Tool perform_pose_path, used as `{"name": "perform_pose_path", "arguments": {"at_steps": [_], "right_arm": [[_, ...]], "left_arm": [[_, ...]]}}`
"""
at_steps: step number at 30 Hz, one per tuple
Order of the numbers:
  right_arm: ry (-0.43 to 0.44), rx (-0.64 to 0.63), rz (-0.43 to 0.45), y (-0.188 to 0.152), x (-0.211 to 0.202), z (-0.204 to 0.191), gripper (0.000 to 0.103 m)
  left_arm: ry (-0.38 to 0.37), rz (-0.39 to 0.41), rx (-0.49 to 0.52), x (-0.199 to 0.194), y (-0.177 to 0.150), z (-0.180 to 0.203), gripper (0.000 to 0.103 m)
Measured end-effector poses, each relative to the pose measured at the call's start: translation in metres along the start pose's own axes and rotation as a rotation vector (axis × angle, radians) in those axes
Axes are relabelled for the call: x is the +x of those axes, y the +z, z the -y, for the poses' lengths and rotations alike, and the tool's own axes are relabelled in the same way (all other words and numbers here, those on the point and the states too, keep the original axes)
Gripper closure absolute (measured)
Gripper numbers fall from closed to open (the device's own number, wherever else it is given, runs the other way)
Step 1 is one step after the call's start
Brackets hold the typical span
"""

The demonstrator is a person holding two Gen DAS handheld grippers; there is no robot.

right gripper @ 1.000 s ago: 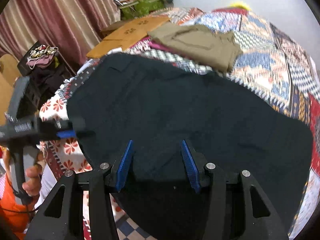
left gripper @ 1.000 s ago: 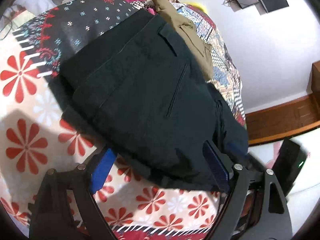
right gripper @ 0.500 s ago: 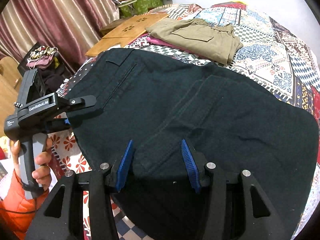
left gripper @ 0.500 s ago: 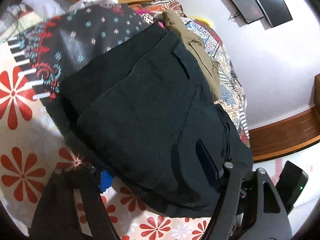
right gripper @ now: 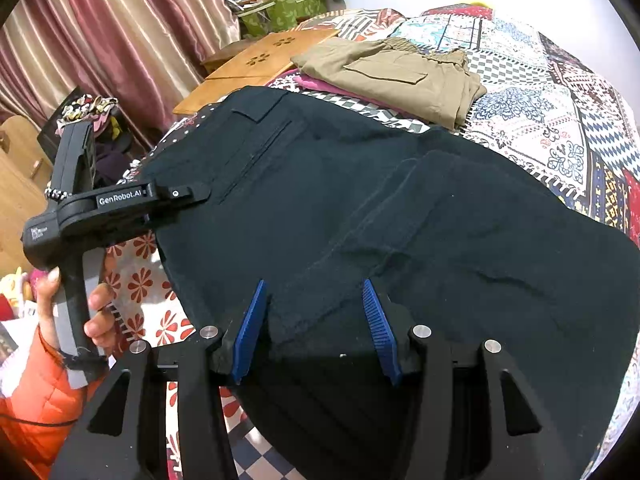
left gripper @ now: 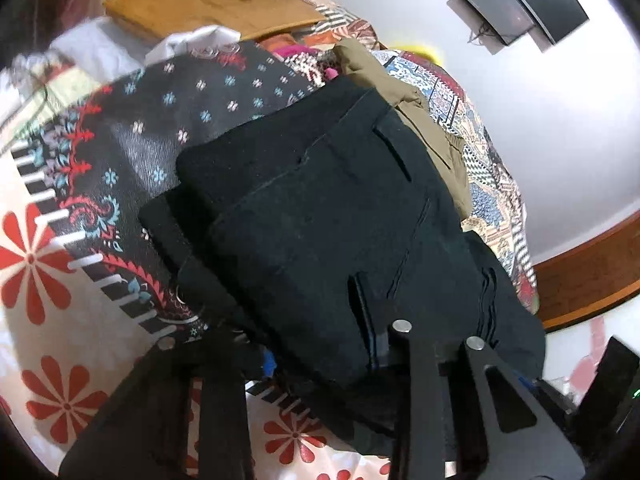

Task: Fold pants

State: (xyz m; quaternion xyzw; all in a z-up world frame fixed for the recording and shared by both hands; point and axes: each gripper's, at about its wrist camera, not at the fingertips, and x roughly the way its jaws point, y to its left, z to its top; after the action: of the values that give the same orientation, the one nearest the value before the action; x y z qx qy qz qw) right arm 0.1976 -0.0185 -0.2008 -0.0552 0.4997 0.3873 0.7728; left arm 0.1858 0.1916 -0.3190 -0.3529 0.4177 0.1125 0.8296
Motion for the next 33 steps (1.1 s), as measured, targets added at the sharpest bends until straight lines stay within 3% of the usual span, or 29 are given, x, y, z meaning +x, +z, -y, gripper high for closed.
{"name": "perform_pose_path", "arguments": {"at_steps": [4, 10, 14, 22, 26, 33], "right_arm": [[0.01, 0.016, 0.008, 0.002, -0.008, 0.003, 0.057], [-0.052, 0.014, 0.069, 0.003, -0.034, 0.011, 0.057], [-0.077, 0.029, 0.007, -0.001, -0.019, 0.023, 0.057], [-0.02, 0.043, -0.017, -0.006, -0.008, 0.033, 0.054], [0.017, 0.093, 0.027, -0.01, -0.032, 0.042, 0.055], [-0.133, 0.16, 0.18, -0.041, -0.114, 0.084, 0.055]], "left_arm": [[0.043, 0.046, 0.071, -0.009, -0.001, 0.015, 0.078], [0.07, 0.138, 0.22, -0.033, 0.003, 0.049, 0.08], [0.074, 0.194, 0.315, -0.049, 0.006, 0.075, 0.08], [-0.014, 0.219, 0.479, -0.065, 0.014, 0.144, 0.08], [-0.058, 0.241, 0.587, -0.077, 0.009, 0.19, 0.08], [-0.166, 0.267, 0.879, -0.097, -0.039, 0.287, 0.08]]}}
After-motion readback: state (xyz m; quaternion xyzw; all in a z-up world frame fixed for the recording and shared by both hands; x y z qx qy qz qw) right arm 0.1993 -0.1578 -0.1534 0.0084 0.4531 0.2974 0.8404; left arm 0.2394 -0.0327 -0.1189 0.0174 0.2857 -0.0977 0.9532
